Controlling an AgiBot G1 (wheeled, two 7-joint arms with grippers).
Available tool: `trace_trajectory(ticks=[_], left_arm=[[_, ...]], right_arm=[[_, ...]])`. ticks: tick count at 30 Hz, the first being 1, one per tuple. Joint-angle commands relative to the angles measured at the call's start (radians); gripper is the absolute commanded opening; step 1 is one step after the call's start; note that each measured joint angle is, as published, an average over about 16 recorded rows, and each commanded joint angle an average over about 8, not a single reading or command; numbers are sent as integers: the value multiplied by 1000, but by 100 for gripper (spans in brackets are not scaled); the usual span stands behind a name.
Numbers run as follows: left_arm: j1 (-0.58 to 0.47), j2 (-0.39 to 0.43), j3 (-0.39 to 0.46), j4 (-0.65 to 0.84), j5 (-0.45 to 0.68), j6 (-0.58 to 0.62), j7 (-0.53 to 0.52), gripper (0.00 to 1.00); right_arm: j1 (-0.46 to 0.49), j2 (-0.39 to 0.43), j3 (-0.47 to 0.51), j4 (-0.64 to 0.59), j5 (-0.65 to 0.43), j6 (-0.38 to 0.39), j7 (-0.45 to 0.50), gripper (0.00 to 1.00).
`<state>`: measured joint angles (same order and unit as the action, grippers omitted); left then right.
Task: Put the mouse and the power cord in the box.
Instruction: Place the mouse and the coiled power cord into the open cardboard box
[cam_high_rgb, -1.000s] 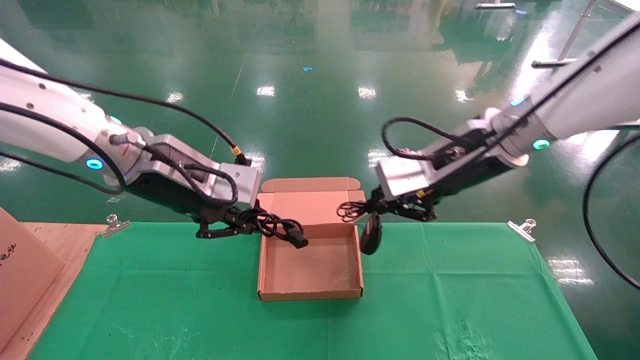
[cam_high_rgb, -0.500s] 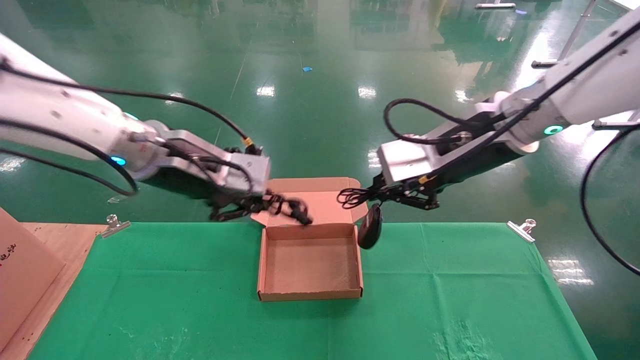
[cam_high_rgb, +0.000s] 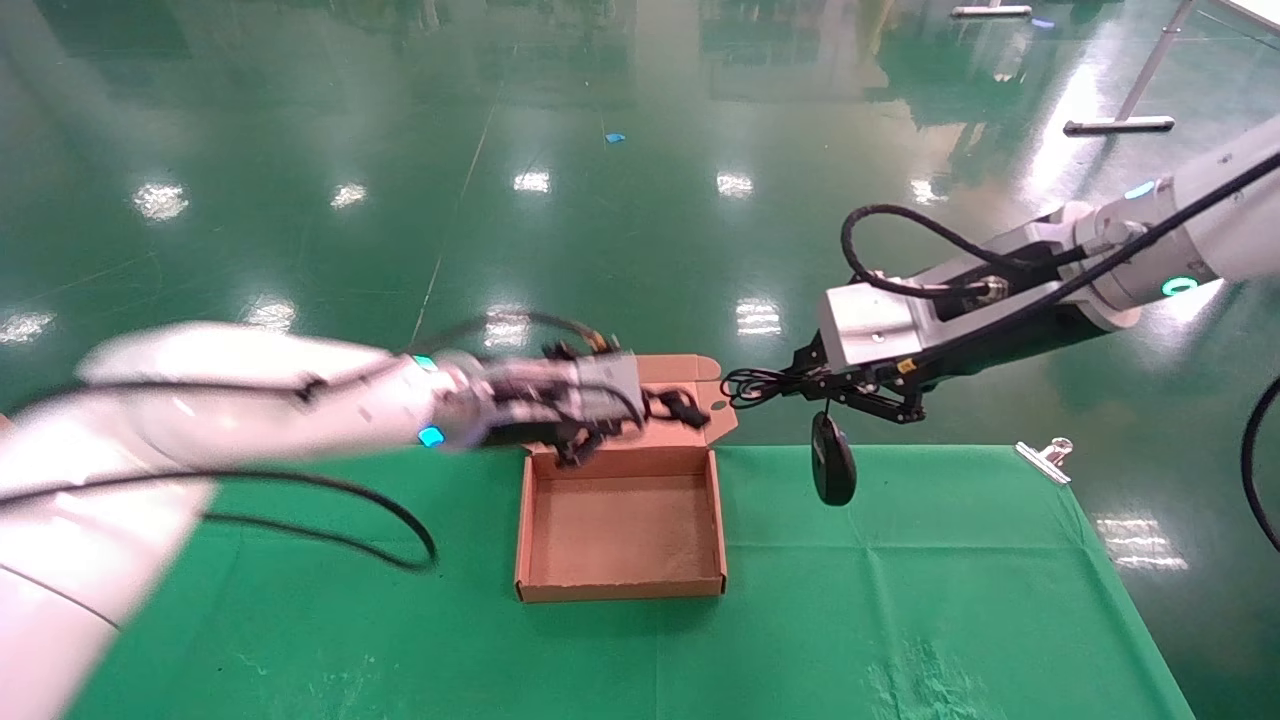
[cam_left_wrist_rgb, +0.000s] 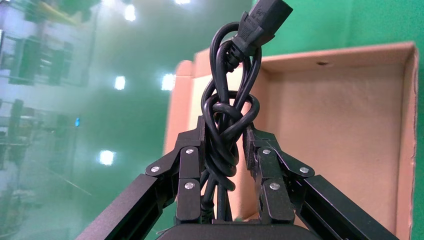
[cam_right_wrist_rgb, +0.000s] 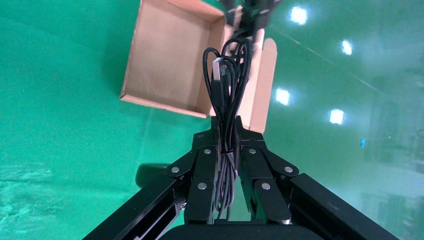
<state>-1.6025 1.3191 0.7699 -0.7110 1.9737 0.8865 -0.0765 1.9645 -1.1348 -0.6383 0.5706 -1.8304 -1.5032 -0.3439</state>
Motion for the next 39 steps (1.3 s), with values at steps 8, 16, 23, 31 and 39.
trace_trajectory(ticks=[8,16,23,31,39], left_arm=[[82,47,76,99,-86,-121,126,0],[90,50,172,148,-220,-160,225,54],[73,50,240,180,-316,-182,268,100],[55,49,305,205,-397,-211,286,100],[-10,-18,301,179,-490,-172,275,100]], right_arm=[[-45,11,-3,-34,-5,32,-36,0],[-52,-12,-10,-116,-20,77,-81,0],[-44,-46,-13,-188,-23,103,-118,0],[-30,-81,-18,-236,-25,104,-149,0],[-19,-136,-24,-249,-27,107,-152,0]])
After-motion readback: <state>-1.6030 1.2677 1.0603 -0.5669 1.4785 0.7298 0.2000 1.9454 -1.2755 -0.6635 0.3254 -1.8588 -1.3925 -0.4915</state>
